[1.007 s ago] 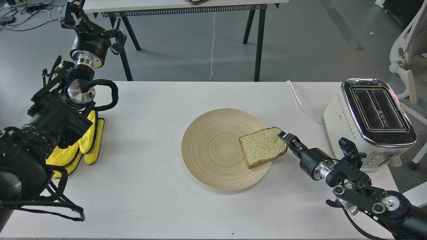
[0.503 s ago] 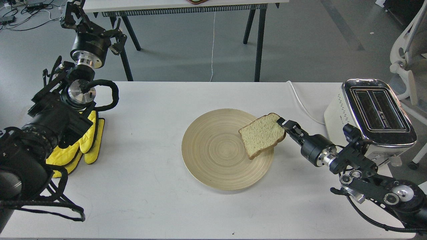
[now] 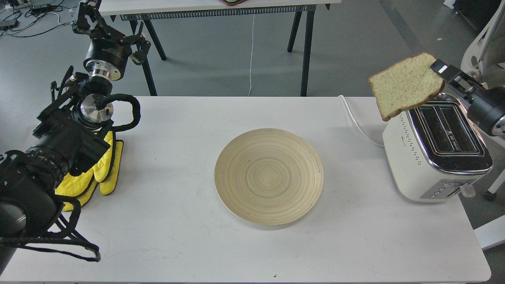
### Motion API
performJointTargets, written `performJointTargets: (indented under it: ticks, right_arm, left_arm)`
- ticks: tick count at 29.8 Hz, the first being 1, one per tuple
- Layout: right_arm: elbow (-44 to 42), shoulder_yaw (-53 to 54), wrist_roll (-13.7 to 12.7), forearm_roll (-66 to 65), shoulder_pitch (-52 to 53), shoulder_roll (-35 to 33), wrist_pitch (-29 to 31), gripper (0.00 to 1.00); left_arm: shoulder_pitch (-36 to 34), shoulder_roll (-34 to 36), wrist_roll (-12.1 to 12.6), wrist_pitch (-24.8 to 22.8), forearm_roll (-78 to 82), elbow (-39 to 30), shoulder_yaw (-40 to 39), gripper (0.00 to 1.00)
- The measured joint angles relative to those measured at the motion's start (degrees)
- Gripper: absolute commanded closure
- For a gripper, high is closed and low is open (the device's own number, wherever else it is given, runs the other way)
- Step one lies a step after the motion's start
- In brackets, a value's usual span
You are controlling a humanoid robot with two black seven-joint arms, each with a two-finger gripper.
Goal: Put bread in toaster with right arm
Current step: 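Lift the bread slice with the right gripper above the toaster slot, then lower the bread into the toaster slot and open the right gripper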
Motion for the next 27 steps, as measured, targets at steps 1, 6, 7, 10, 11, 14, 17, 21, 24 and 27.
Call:
performJointTargets:
  ticks: [1, 6, 7, 10, 11, 14, 17, 21, 24, 27]
  right_arm:
    - [0.02, -0.13, -0.23, -0.78, -0.16, -1.41, 0.07, 0.97]
    - [-0.08, -1.81, -0.50, -4.62, -0.93, -5.27, 0.15, 0.97]
    - [-0.12, -2.74, -0.50, -5.13, -0.93, -5.46, 0.15, 0.97]
    - [-0.41, -5.13, -0.54, -5.73, -0.93, -5.32, 0.08, 0.97]
    - [-0.48, -5.81, -0.59, -5.82, -0.93, -5.20, 0.00, 0.97]
    - [-0.86, -6.87, -0.93, -5.90, -0.93, -5.03, -0.27, 0.97]
    - [-1.63, -7.21, -1.21, -5.92, -0.94, -4.92, -0.30, 0.97]
    - [-2.19, -7.39, -1.27, -5.92, -0.93, -4.89, -0.30, 0.97]
    - [-2.21, -7.41, -1.26, -5.93, -0.89, -5.23, -0.34, 0.97]
    - [-2.28, -7.41, -1.24, -5.94, -0.88, -5.43, -0.36, 0.97]
  left_arm:
    - [0.00, -0.02, 0.00, 0.00, 0.00, -0.01, 0.00, 0.00]
    - [0.00, -0.02, 0.00, 0.00, 0.00, 0.00, 0.08, 0.00]
    - [0.00, -0.02, 0.00, 0.00, 0.00, -0.01, 0.09, 0.00]
    - [0.00, -0.02, 0.00, 0.00, 0.00, 0.00, 0.11, 0.00]
    - [0.00, -0.02, 0.00, 0.00, 0.00, 0.00, 0.11, 0.00]
    - [0.00, -0.02, 0.00, 0.00, 0.00, 0.00, 0.12, 0.00]
    - [0.04, -0.02, 0.00, 0.00, 0.00, 0.00, 0.13, 0.00]
    - [0.08, -0.02, 0.00, 0.00, 0.00, 0.00, 0.17, 0.00]
    - [0.09, -0.07, 0.00, 0.00, 0.00, 0.00, 0.17, 0.00]
    - [0.08, -0.10, 0.00, 0.00, 0.00, 0.00, 0.12, 0.00]
